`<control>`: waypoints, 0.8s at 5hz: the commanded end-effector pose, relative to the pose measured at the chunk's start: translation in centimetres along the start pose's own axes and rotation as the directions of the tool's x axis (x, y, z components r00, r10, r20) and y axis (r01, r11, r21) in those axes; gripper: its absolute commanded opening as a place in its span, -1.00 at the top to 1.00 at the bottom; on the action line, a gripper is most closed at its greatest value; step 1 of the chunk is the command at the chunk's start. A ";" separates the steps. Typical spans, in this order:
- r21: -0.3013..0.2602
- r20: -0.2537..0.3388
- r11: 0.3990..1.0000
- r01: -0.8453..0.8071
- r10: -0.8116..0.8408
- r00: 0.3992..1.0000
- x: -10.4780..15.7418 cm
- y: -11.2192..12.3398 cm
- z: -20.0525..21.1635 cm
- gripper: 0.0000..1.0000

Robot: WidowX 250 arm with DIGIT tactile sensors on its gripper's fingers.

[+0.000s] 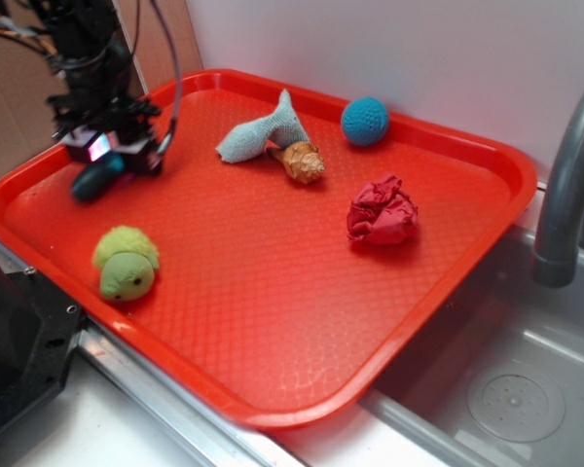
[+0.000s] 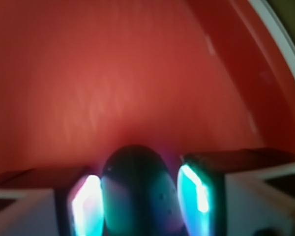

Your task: Grab the plastic pickle.

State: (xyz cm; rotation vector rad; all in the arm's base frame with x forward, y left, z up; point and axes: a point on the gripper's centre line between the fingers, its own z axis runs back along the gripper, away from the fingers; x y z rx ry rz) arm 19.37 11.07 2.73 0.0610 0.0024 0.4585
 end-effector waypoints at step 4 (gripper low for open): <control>-0.043 0.159 0.899 0.435 -0.424 0.891 -4.8 -8.9 19.4 1.00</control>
